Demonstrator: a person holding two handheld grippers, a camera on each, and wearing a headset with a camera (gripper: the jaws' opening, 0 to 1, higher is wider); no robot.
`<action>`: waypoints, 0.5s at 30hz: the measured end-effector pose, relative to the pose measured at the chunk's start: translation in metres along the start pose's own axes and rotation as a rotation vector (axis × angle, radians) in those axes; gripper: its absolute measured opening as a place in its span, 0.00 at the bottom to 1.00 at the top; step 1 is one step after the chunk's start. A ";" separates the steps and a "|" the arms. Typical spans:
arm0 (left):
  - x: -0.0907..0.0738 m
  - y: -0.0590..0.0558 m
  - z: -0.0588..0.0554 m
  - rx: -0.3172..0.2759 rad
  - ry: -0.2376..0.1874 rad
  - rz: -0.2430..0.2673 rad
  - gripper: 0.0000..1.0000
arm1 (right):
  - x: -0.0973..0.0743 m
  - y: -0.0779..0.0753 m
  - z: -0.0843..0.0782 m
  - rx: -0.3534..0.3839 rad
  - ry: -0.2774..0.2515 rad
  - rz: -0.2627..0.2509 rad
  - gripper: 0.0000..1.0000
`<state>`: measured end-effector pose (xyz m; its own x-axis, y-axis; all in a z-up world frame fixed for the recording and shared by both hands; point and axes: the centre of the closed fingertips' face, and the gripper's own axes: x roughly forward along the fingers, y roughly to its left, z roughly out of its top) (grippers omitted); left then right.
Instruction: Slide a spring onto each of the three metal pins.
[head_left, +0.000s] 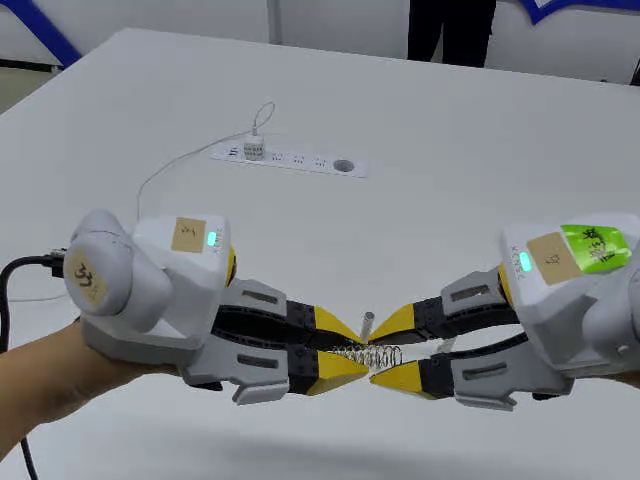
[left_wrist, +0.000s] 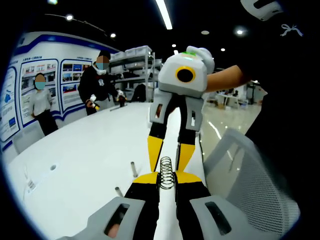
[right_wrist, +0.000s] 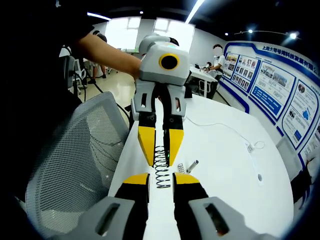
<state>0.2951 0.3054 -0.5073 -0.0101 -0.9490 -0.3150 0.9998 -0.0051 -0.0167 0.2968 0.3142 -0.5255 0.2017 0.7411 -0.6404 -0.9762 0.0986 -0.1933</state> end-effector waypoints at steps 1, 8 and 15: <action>0.000 0.000 0.000 0.002 0.001 -0.003 0.10 | 0.000 0.001 -0.002 -0.008 0.006 0.001 0.18; -0.001 -0.005 -0.001 0.004 0.008 -0.014 0.10 | -0.001 0.000 -0.002 0.011 -0.019 -0.011 0.12; 0.000 -0.005 -0.004 0.035 0.024 -0.011 0.10 | -0.006 0.001 0.003 0.053 -0.058 0.002 0.11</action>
<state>0.2896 0.3072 -0.5108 -0.0209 -0.9409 -0.3380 0.9996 -0.0268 0.0128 0.2947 0.3115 -0.5197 0.1965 0.7782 -0.5964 -0.9797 0.1310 -0.1519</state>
